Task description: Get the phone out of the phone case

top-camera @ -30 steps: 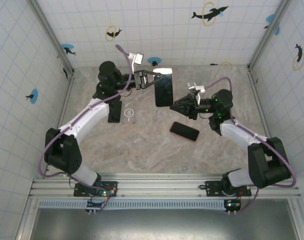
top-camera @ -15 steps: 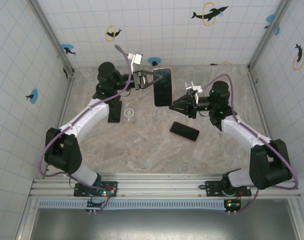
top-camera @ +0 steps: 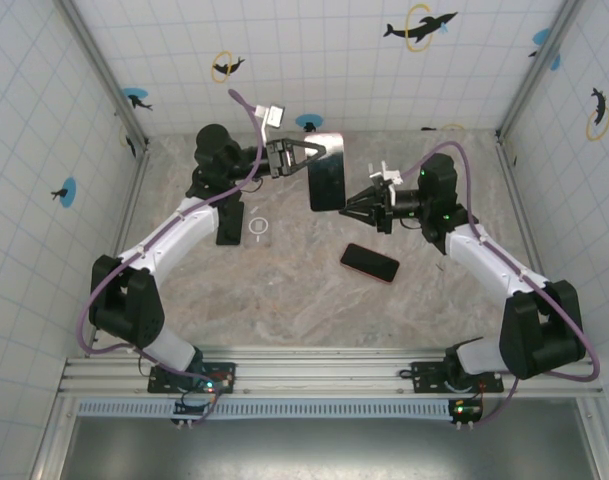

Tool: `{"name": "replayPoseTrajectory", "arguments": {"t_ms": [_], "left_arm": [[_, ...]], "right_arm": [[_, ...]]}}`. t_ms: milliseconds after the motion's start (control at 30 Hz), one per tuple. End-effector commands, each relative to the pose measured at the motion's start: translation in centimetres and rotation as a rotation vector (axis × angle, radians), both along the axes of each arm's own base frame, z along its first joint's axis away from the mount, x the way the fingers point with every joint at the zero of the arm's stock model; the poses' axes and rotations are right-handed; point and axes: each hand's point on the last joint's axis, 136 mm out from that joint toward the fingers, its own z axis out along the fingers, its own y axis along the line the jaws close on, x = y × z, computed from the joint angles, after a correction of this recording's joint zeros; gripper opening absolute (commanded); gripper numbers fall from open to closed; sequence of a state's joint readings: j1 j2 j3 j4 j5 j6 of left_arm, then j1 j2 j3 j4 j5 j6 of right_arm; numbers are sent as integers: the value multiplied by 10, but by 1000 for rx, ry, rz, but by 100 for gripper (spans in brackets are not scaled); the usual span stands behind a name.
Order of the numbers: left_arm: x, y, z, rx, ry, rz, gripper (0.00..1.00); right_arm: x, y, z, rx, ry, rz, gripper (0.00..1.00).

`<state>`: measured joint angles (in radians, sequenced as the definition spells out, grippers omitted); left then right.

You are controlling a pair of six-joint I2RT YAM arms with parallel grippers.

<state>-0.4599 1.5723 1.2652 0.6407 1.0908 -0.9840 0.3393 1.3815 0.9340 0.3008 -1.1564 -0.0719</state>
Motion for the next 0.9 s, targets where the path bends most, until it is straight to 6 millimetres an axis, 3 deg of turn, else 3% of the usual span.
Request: {"name": "replayPoseTrajectory", "arguments": {"t_ms": [0, 267, 500, 633, 867], "left_arm": [[-45, -14, 16, 0, 32, -174, 0], [-36, -17, 9, 27, 23, -134, 0], [-24, -20, 9, 24, 1, -78, 0], [-18, -20, 12, 13, -4, -50, 0], [20, -12, 8, -43, 88, 166, 0]], "right_arm": [[40, -10, 7, -37, -57, -203, 6], [22, -8, 32, 72, -57, -131, 10], [-2, 0, 45, 171, -11, -55, 28], [-7, 4, 44, 185, 27, -38, 33], [-7, 5, 46, 263, 202, -55, 39]]}}
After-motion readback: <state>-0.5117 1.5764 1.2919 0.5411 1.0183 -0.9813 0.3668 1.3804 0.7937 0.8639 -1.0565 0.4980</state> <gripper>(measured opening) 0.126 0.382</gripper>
